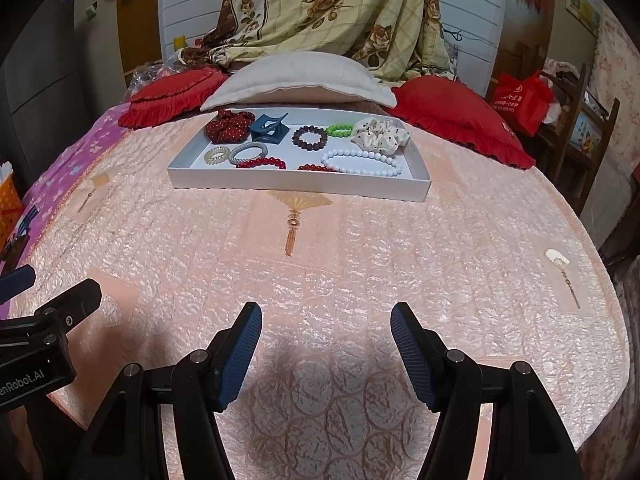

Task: Organize jewelry

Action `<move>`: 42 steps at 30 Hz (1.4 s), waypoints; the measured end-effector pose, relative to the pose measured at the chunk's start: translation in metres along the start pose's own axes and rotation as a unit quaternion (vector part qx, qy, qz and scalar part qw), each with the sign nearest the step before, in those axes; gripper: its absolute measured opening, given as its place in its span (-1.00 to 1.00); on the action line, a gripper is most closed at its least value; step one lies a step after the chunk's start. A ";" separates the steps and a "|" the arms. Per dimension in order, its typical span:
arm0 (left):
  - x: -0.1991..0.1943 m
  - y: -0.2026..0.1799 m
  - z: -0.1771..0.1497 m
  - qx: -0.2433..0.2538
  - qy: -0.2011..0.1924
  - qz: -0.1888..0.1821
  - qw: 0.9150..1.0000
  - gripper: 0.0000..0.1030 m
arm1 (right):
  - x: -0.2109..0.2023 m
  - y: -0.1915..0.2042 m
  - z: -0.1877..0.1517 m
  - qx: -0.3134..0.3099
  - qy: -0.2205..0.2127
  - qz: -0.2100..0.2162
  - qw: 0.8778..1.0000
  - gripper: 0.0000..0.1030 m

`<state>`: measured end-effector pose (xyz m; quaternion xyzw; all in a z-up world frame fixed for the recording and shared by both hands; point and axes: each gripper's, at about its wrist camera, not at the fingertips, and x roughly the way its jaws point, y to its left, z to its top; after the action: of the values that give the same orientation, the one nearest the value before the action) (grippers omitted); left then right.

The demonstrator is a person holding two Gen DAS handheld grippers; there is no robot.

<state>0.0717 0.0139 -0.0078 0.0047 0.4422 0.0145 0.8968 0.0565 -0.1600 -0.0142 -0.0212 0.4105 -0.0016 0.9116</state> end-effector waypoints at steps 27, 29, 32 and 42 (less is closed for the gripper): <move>0.003 -0.001 0.000 0.001 0.007 -0.002 1.000 0.99 | 0.002 0.003 -0.001 -0.001 0.001 0.006 1.000 0.26; 0.004 -0.001 0.000 0.001 0.008 -0.002 1.000 0.99 | 0.002 0.003 -0.001 -0.001 0.001 0.005 1.000 0.26; 0.006 -0.001 0.000 0.000 0.009 -0.001 1.000 0.99 | 0.003 0.003 -0.001 -0.003 0.001 0.006 1.000 0.26; 0.007 0.008 0.008 -0.010 0.007 0.001 1.000 0.99 | 0.008 0.002 0.003 -0.003 -0.001 0.006 1.000 0.26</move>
<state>0.0822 0.0218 -0.0080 -0.0035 0.4481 0.0200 0.8938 0.0639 -0.1584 -0.0180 -0.0210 0.4096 0.0053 0.9120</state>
